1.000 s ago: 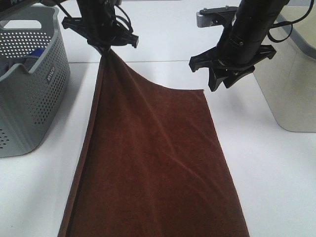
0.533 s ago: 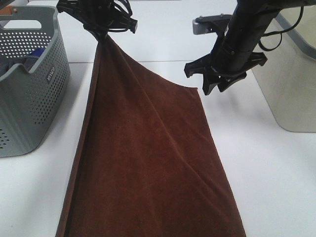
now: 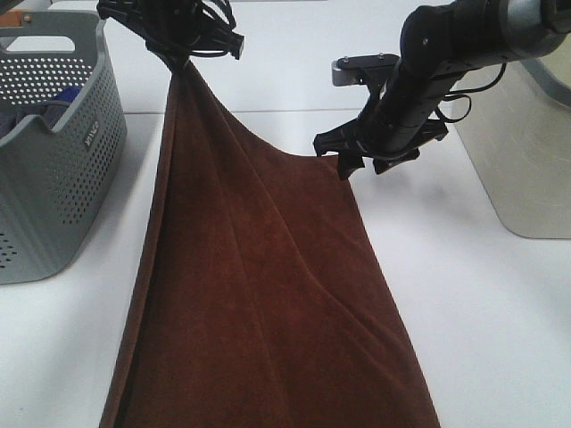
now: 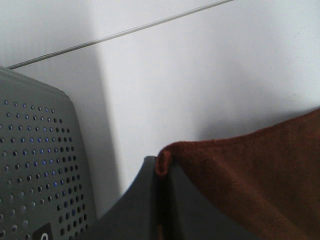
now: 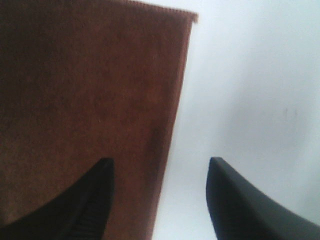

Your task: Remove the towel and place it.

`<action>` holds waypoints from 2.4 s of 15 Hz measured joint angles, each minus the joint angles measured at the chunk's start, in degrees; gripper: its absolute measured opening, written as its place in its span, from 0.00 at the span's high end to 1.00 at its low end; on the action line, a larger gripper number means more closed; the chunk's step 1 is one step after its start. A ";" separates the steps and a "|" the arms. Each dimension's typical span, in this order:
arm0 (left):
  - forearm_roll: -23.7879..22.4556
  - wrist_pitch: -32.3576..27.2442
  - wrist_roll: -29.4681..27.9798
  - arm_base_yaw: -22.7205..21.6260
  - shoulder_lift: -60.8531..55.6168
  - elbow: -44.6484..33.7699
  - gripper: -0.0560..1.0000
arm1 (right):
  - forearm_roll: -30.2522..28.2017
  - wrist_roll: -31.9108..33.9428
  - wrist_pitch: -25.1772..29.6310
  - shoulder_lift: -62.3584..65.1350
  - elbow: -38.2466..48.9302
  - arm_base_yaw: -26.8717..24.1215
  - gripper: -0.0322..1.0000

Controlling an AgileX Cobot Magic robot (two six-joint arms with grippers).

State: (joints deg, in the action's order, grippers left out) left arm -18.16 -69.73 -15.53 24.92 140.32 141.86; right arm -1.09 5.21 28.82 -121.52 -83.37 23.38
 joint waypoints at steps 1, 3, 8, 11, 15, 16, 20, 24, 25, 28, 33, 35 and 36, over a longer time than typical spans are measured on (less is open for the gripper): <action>0.00 0.00 0.00 0.00 0.00 0.00 0.95 | 0.11 0.00 -3.04 -0.86 0.00 0.00 0.46; 0.00 0.00 0.00 0.00 0.00 0.00 0.95 | 0.23 0.00 -5.27 -3.15 -2.18 0.00 0.48; 0.00 0.00 -0.17 0.00 0.00 0.00 0.95 | 0.23 -0.06 -1.60 -12.49 -13.69 0.00 0.52; 0.00 0.00 -0.17 0.00 0.00 0.00 0.95 | 0.23 -0.63 -0.11 -14.73 -15.99 0.00 0.73; 0.06 -0.06 -0.17 0.00 0.00 0.00 0.95 | -1.38 -1.26 0.23 -14.84 -16.16 0.00 0.97; 0.06 -0.06 -0.17 0.00 0.00 0.00 0.95 | -2.46 -1.26 1.38 -14.90 -16.90 -0.11 0.97; 0.06 -0.06 -0.63 0.00 0.06 0.00 0.95 | -3.55 -1.26 8.71 -13.75 -22.29 -4.87 0.97; 0.23 6.07 -0.97 0.00 2.01 0.00 0.95 | -4.07 -4.07 8.37 -12.89 -25.44 -8.37 0.97; 0.29 9.91 -1.03 -0.34 2.92 0.00 0.95 | -4.41 -4.35 7.45 -12.89 -26.01 -8.37 0.97; 0.29 23.49 -3.55 -2.92 6.19 0.00 0.95 | -7.85 -4.41 0.40 -12.89 -28.48 -8.31 0.97; -0.52 40.91 -3.72 -5.16 10.66 0.00 0.95 | -10.77 -4.30 -9.45 -15.76 -30.37 -8.31 0.97; -1.95 46.52 -3.72 -5.10 12.61 0.00 0.95 | -11.29 -3.67 -9.57 -19.14 -33.63 -8.54 0.97; -2.75 48.70 -3.72 -5.10 13.35 0.00 0.95 | -11.52 -2.98 -9.63 -20.86 -35.52 -8.65 0.97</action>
State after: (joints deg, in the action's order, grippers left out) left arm -20.91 -21.03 -19.25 19.82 153.67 141.86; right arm -12.61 2.23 19.19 -142.38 -118.89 14.73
